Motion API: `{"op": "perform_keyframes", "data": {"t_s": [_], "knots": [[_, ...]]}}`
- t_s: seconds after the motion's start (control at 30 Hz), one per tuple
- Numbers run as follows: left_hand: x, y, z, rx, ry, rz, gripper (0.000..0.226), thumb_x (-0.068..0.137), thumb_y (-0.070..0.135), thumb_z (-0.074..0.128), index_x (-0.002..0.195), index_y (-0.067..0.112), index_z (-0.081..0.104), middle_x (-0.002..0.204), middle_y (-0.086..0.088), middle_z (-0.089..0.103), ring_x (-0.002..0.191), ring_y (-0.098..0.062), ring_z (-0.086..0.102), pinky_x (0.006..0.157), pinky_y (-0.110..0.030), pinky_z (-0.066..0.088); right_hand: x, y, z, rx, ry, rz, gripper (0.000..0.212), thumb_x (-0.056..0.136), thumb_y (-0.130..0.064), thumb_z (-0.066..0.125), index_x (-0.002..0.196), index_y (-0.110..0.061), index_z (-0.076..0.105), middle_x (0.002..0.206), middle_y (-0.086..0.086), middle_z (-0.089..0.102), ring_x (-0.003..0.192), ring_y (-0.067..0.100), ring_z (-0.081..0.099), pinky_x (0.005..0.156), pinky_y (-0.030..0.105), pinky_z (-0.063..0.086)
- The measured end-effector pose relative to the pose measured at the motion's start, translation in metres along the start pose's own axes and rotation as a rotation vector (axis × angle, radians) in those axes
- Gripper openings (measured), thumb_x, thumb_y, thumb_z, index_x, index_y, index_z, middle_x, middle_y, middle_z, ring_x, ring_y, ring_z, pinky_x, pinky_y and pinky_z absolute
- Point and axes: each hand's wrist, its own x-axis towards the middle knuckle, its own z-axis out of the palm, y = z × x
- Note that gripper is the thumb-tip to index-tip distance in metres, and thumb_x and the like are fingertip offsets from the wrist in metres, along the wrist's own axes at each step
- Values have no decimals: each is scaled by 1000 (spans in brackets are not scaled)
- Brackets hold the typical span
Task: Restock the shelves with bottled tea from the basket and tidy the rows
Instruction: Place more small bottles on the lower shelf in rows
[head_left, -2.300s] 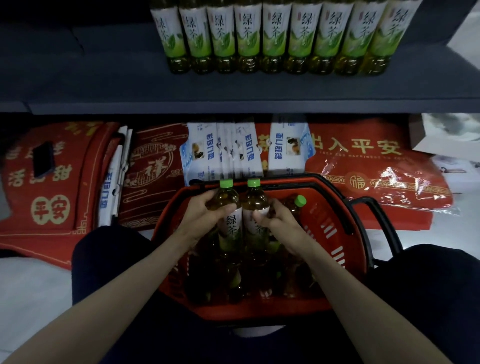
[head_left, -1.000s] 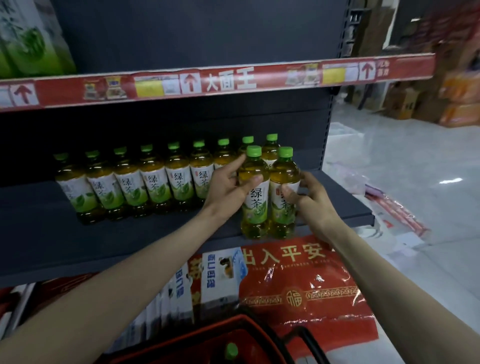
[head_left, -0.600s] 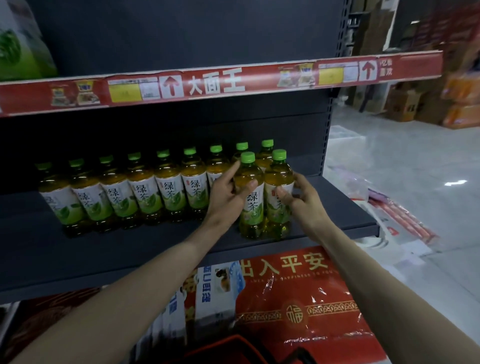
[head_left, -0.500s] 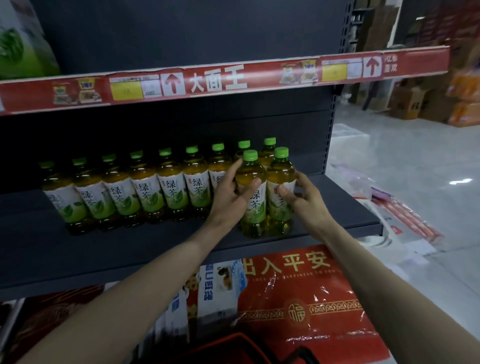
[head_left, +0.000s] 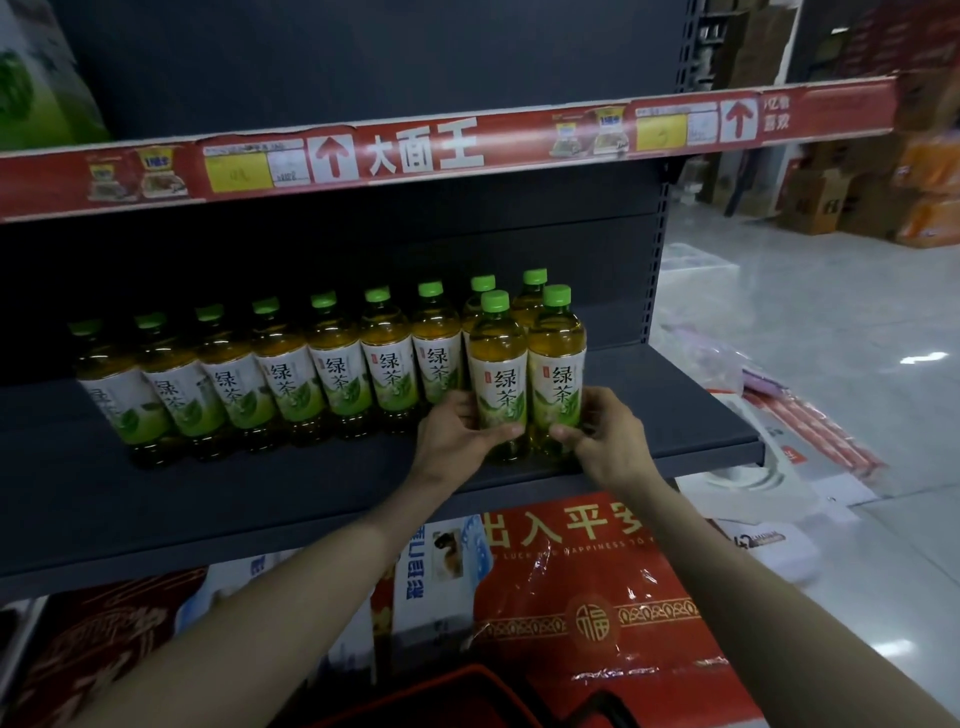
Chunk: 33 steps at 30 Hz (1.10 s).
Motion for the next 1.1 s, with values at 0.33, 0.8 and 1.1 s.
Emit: {"op": "perform_keyframes", "data": {"t_s": [0.33,0.8,1.1], "knots": [[4,-16,14,-92,128,43,51,77,27,93,119,18,63,109,5,72,101,-4,68,75,-6,52,14,0,6,-31,1,-5,57,91,-16,80,140,-9,53,130,5,68,108,13,60,93,24,47],[7,-25,14,-100,132,63,55,78,32,91,125,18,64,114,5,72,105,-7,67,88,-25,56,15,4,18,2,33,16,58,92,-12,76,144,-10,51,136,6,66,128,22,60,101,27,46],[-17,-14,-3,-53,91,3,61,82,20,89,136,12,62,118,-1,68,107,-15,66,84,-18,51,-28,-18,24,-77,168,9,46,99,-27,70,141,-13,58,138,7,58,128,24,56,106,29,43]]}}
